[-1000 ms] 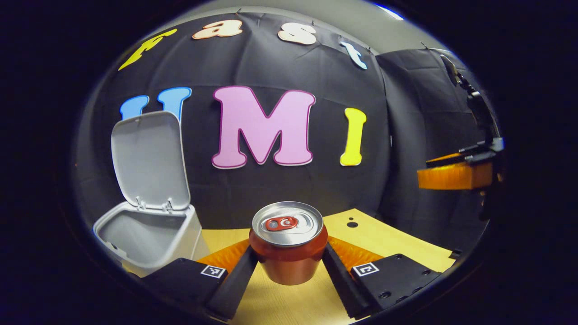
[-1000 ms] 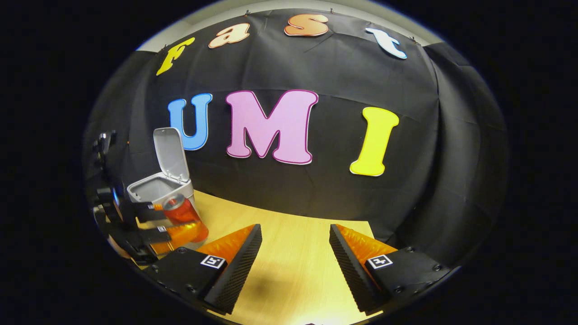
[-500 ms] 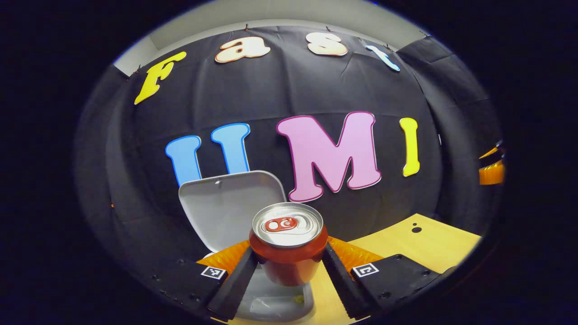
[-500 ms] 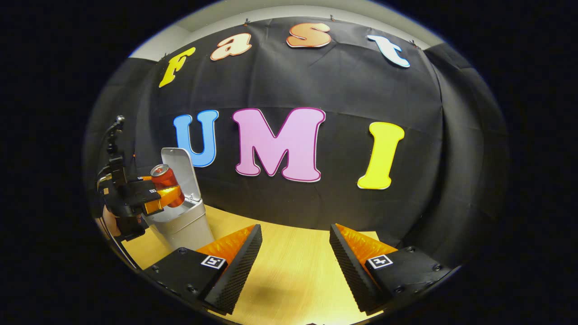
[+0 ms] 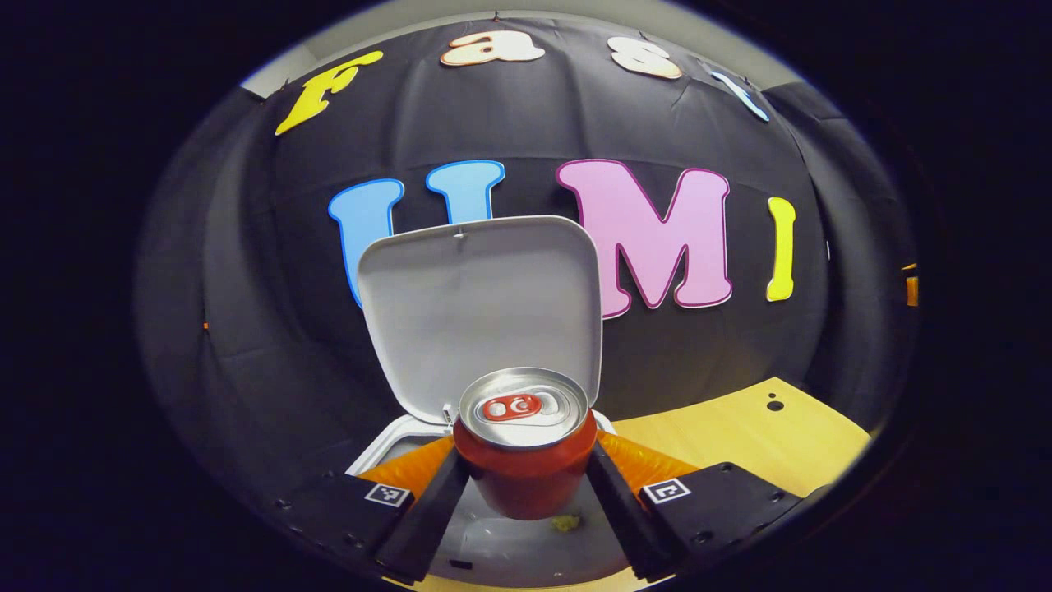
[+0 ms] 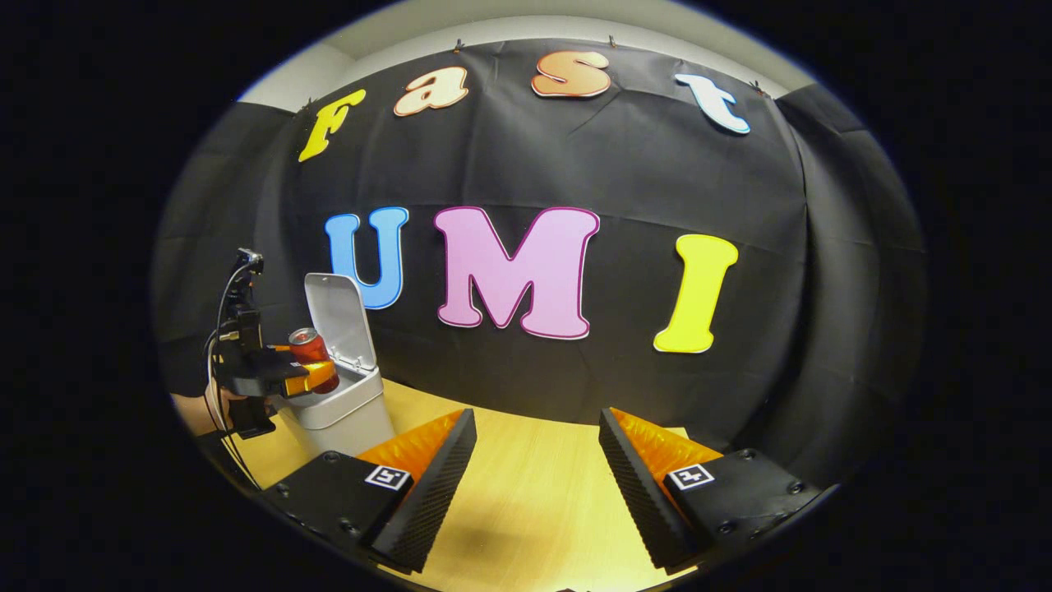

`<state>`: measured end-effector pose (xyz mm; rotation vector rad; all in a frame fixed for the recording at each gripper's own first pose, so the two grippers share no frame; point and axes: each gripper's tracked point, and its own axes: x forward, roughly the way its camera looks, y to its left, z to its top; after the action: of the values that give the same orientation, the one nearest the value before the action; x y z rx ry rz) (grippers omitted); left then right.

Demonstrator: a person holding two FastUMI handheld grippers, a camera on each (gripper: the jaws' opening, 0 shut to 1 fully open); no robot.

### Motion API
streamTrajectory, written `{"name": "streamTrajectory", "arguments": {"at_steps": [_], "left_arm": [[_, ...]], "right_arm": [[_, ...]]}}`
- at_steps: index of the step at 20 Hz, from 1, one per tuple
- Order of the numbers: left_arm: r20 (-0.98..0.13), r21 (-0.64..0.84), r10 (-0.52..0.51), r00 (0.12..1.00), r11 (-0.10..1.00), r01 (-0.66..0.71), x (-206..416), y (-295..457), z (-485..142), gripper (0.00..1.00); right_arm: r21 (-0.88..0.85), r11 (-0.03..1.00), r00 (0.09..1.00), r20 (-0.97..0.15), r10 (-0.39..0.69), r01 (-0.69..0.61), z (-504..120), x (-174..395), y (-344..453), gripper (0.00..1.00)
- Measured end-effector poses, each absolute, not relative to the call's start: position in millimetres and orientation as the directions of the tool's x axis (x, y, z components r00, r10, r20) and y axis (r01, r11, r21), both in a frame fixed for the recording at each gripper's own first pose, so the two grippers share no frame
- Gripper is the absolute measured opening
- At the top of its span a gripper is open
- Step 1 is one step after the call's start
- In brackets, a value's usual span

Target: Press the lid of the desktop garbage bin to open it, pick up the crumpled paper on the desktop and throw it into the bin, then pick up the pop can on the desktop and drop it into the bin, and finally close the garbage bin lid.

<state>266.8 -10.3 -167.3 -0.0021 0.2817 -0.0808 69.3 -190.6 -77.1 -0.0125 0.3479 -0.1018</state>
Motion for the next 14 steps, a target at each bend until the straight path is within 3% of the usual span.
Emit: {"name": "streamTrajectory", "arguments": {"at_steps": [5,8,14], "left_arm": [[-0.271,-0.009,-0.064,0.960,0.998,0.064,267.9,-7.6,-165.7,0.88],[-0.258,0.008,-0.047,0.965,0.999,0.051,265.0,-5.2,-157.8,0.95],[-0.120,-0.028,-0.007,0.993,1.000,0.003,270.4,14.5,-81.7,0.94]], "right_arm": [[-0.012,0.997,0.932,-0.353,-0.080,0.081,-82.9,66.6,-184.5,0.97],[-0.018,0.997,0.938,-0.339,-0.075,0.073,-81.4,68.0,-183.8,0.97],[0.015,0.999,0.949,-0.314,-0.035,0.042,-74.7,85.5,-181.0,0.97]]}}
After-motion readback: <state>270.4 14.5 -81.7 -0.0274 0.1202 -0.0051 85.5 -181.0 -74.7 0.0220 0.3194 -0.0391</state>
